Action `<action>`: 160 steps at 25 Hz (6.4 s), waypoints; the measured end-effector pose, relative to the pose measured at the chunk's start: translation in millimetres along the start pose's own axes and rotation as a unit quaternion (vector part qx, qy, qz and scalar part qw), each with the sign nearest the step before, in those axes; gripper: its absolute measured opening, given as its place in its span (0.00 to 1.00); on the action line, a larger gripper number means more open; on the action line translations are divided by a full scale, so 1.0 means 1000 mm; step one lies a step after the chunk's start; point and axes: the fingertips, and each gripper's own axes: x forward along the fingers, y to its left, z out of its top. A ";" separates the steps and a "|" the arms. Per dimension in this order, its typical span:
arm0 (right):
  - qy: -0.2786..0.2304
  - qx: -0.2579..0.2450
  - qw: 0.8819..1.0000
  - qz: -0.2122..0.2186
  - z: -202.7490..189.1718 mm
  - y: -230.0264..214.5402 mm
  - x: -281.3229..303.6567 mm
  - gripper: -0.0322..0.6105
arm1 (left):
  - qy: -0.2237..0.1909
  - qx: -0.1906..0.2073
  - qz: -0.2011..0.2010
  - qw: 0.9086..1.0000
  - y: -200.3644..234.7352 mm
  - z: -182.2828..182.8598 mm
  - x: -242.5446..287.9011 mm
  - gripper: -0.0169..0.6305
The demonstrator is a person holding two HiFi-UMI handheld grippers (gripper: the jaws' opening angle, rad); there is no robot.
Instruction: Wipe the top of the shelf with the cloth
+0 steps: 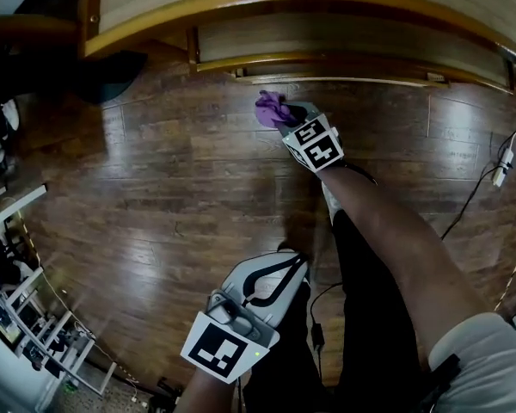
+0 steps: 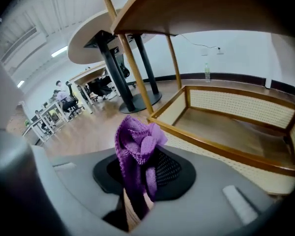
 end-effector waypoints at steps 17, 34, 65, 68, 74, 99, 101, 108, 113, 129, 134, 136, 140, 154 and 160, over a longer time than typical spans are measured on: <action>0.065 0.014 0.993 -0.095 -0.052 -0.129 -0.021 0.19 | 0.010 0.008 -0.051 0.999 -0.012 -0.004 0.046 0.05; 0.139 0.083 0.941 -0.297 -0.182 -0.348 -0.240 0.19 | 0.062 0.059 -0.121 0.989 -0.040 0.013 0.115 0.05; 0.083 -0.090 0.992 -0.023 -0.047 -0.082 0.052 0.19 | 0.010 -0.004 -0.010 1.000 0.016 -0.028 0.043 0.05; 0.111 -0.083 0.988 -0.068 -0.074 -0.143 0.011 0.19 | 0.008 -0.004 -0.024 1.000 0.010 -0.021 0.056 0.05; 0.140 -0.044 0.979 -0.141 -0.124 -0.238 -0.084 0.19 | 0.033 0.019 -0.068 0.997 -0.005 -0.007 0.082 0.05; 0.177 0.040 0.939 -0.292 -0.175 -0.364 -0.303 0.19 | 0.079 0.093 -0.165 0.979 -0.054 0.033 0.125 0.05; 0.171 0.041 0.942 -0.286 -0.167 -0.346 -0.315 0.19 | 0.091 0.113 -0.156 0.977 -0.055 0.039 0.114 0.05; 0.113 0.052 0.964 -0.237 -0.118 -0.231 -0.373 0.19 | 0.056 0.164 -0.100 0.980 -0.059 0.112 0.061 0.05; 0.050 0.078 0.966 -0.240 -0.088 -0.146 -0.449 0.19 | 0.029 0.185 -0.098 0.977 -0.103 0.146 0.008 0.05; -0.229 0.079 0.935 -0.259 0.060 0.163 -0.711 0.19 | -0.049 0.224 -0.095 0.969 -0.272 0.127 -0.218 0.05; -0.277 0.080 0.927 -0.241 0.074 0.252 -0.787 0.19 | -0.064 0.233 -0.092 0.966 -0.318 0.133 -0.266 0.05; -0.293 0.080 0.926 -0.225 0.076 0.278 -0.813 0.19 | -0.065 0.234 -0.091 0.966 -0.336 0.127 -0.281 0.05; -0.313 0.048 0.926 -0.205 0.075 0.313 -0.859 0.19 | -0.072 0.238 -0.073 0.966 -0.366 0.111 -0.301 0.05; -0.327 0.015 0.930 -0.167 -0.023 0.417 -0.969 0.20 | -0.092 0.243 -0.080 0.962 -0.530 0.019 -0.312 0.05; -0.347 0.025 0.920 -0.179 -0.047 0.437 -1.001 0.20 | -0.087 0.252 -0.124 0.956 -0.586 -0.007 -0.306 0.05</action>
